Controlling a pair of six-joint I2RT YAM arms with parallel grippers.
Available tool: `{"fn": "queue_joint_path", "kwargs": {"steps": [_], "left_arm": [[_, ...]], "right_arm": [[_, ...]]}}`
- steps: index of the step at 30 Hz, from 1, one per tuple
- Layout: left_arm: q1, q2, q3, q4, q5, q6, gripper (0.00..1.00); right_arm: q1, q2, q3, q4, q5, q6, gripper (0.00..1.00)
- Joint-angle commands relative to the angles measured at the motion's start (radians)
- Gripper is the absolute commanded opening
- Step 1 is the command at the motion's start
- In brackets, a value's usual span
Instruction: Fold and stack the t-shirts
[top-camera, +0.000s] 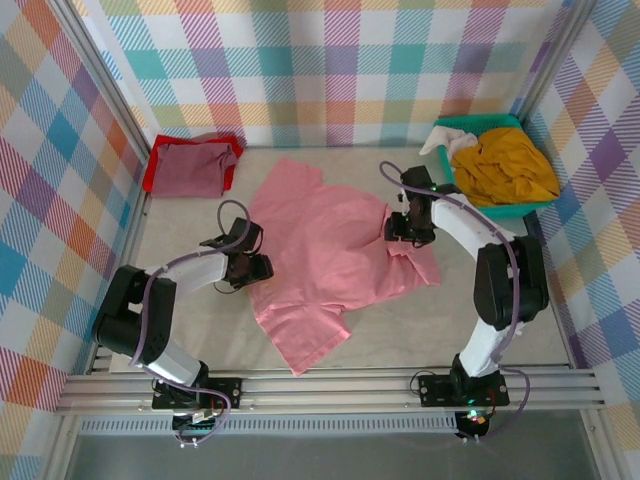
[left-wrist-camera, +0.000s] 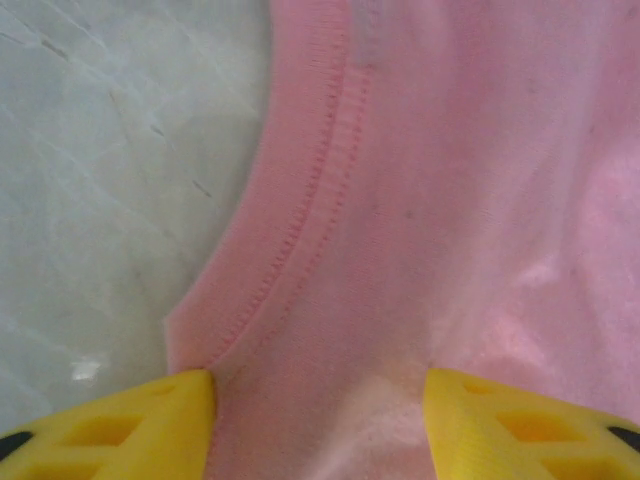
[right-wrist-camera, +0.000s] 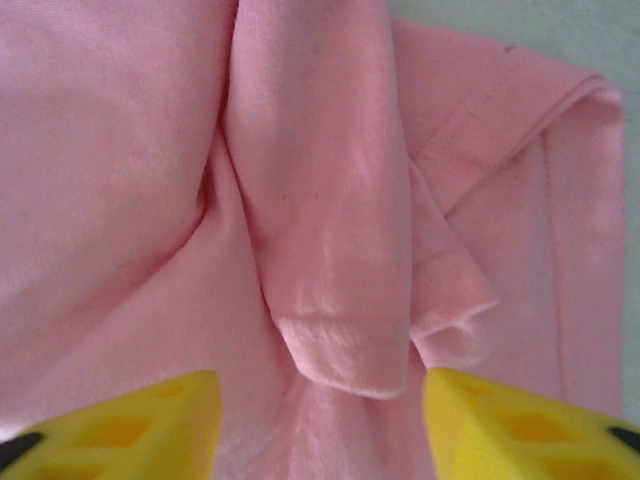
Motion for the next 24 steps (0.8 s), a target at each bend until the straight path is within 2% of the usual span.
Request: {"fn": "queue_joint_path", "kwargs": {"steps": [1, 2, 4, 8, 12, 14, 19, 24], "left_arm": [[0.01, 0.032, -0.038, 0.041, 0.013, -0.073, 0.49], [0.015, 0.033, -0.037, 0.026, -0.012, -0.081, 0.48], [0.034, 0.026, -0.046, 0.012, -0.052, -0.104, 0.46], [0.098, 0.006, -0.082, 0.046, -0.044, -0.127, 0.44], [0.156, -0.011, -0.078, 0.008, -0.086, -0.106, 0.44], [0.19, -0.034, -0.07, -0.028, -0.13, -0.095, 0.44], [0.28, -0.148, -0.071, -0.066, -0.221, -0.048, 0.45], [0.319, -0.15, -0.029, -0.065, -0.218, 0.025, 0.46]], "right_arm": [[0.004, 0.06, 0.029, 0.044, -0.028, 0.023, 0.44], [0.003, 0.084, 0.036, 0.044, -0.023, 0.026, 0.4], [0.003, 0.117, 0.041, 0.044, -0.02, 0.025, 0.38], [0.007, 0.138, 0.036, 0.052, -0.065, 0.022, 0.36], [0.01, 0.136, 0.041, 0.049, -0.105, 0.026, 0.11], [0.01, 0.117, 0.043, 0.045, -0.114, 0.035, 0.02], [0.007, 0.034, 0.068, 0.037, -0.081, 0.051, 0.0], [0.0, 0.043, 0.142, 0.018, -0.102, 0.067, 0.0]]}}
